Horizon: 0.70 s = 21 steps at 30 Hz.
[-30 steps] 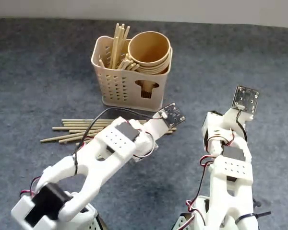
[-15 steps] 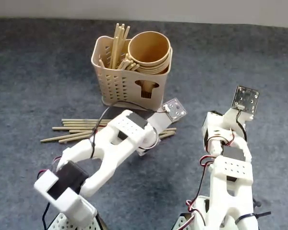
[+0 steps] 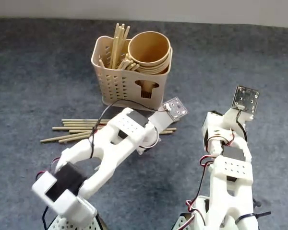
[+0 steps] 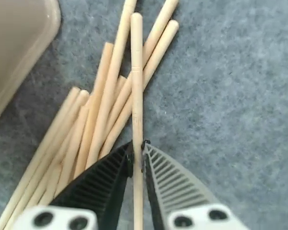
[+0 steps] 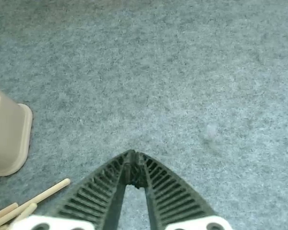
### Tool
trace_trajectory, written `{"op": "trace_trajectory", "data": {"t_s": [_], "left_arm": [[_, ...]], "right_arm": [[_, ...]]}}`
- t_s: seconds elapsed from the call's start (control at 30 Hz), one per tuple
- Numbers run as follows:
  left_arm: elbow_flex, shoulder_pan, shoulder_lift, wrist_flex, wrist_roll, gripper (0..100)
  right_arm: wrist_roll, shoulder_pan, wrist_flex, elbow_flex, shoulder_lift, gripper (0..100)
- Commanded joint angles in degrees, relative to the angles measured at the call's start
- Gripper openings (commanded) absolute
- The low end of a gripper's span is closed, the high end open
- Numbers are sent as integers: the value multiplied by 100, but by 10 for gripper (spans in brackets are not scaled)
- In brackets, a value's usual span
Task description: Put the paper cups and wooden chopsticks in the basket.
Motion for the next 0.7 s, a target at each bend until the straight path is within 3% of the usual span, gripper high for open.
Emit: {"op": "trace_trajectory", "data": {"t_s": [0.0,0.67], "left_arm": [[180,-48,-971,79,-18,5],[1525,356,-3512,105,-9,6]], "right_arm": [[70,-40,-127,-40,-84,10],[70,-40,-127,-40,-84,10]]}}
